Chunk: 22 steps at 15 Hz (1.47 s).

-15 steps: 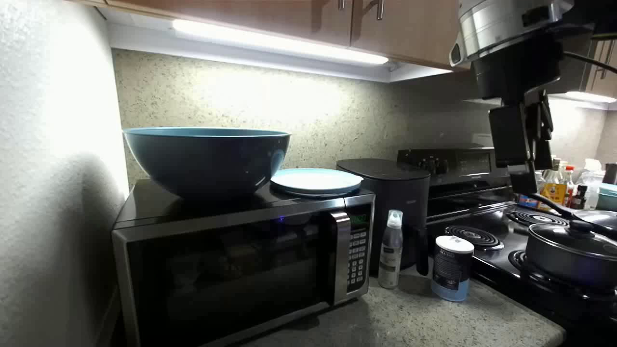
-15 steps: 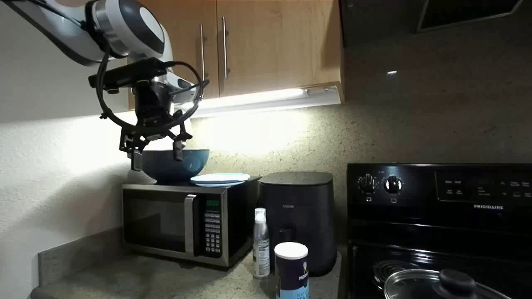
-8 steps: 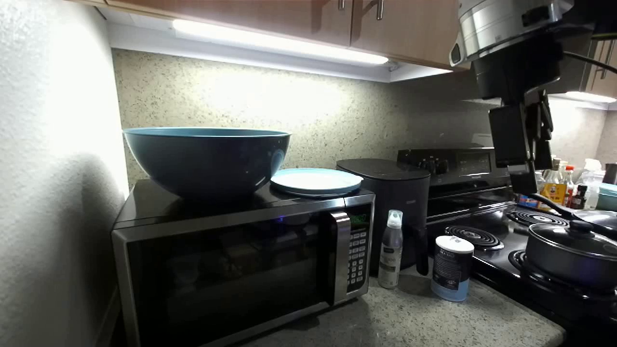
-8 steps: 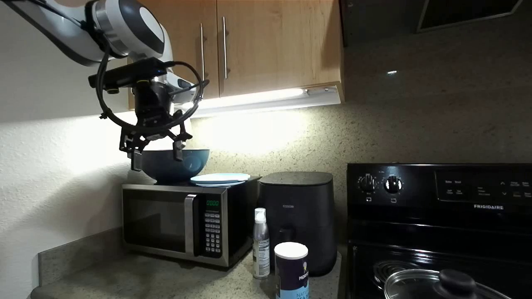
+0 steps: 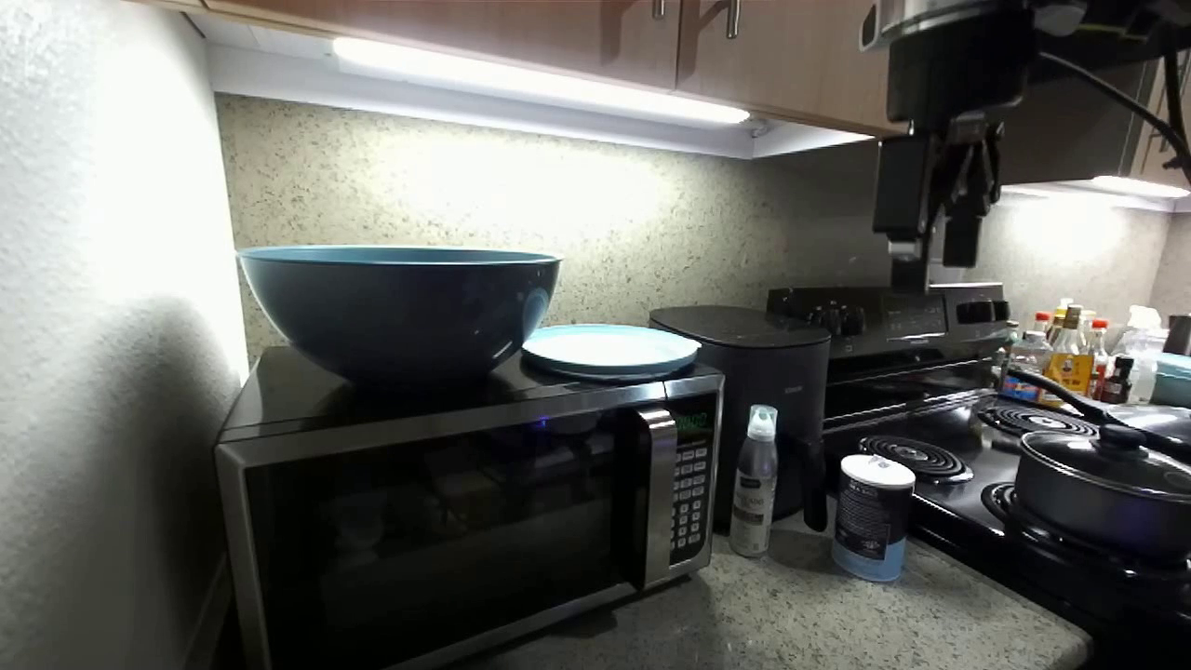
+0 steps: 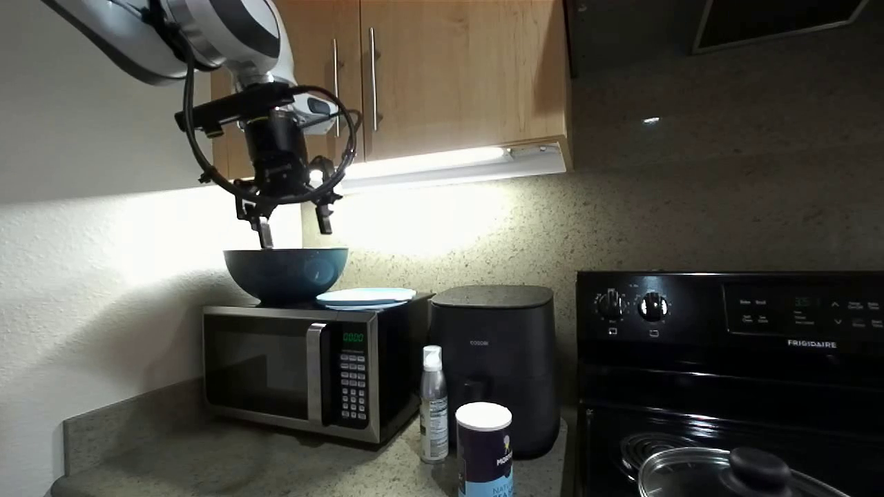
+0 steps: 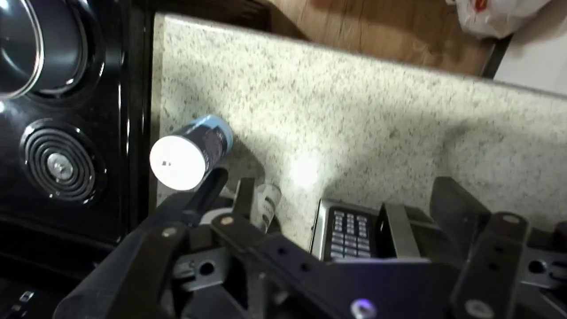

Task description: Open the top left cabinet door

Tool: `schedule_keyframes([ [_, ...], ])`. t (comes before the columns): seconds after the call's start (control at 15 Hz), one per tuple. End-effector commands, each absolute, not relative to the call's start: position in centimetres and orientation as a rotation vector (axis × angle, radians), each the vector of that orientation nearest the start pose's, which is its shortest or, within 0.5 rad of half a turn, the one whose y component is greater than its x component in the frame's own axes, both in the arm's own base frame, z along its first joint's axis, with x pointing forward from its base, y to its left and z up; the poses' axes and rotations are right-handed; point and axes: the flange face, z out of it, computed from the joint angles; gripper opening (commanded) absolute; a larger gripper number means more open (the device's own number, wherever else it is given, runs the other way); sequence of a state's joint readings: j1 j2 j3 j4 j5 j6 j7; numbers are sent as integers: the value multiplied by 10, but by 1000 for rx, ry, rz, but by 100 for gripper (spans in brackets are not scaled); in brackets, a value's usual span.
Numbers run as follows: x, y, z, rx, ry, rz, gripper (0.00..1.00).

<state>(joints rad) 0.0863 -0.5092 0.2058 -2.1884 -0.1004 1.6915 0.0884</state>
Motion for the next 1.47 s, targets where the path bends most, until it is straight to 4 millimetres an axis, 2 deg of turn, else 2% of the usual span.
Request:
schedule_keyframes([
  [0.0, 371, 115, 633, -3307, -312, -401, 100],
  [0.13, 364, 110, 653, -3271, -309, -585, 100],
  [0.2, 361, 107, 656, -3250, -309, -678, 100],
  [0.27, 373, 114, 652, -3267, -297, -530, 100],
  [0.4, 367, 113, 659, -3260, -292, -564, 100],
  [0.6, 373, 117, 656, -3256, -331, -553, 100],
  [0.67, 375, 132, 667, -3211, -532, -595, 100],
  [0.73, 375, 138, 672, -3200, -595, -606, 100],
  [1.0, 355, 168, 719, -3102, -920, -692, 100],
  [1.13, 350, 169, 734, -3035, -1077, -762, 100],
  [1.27, 350, 161, 734, -2944, -1203, -822, 100],
  [1.33, 349, 170, 736, -3032, -1077, -789, 100],
  [1.4, 350, 167, 737, -3007, -1120, -798, 100],
])
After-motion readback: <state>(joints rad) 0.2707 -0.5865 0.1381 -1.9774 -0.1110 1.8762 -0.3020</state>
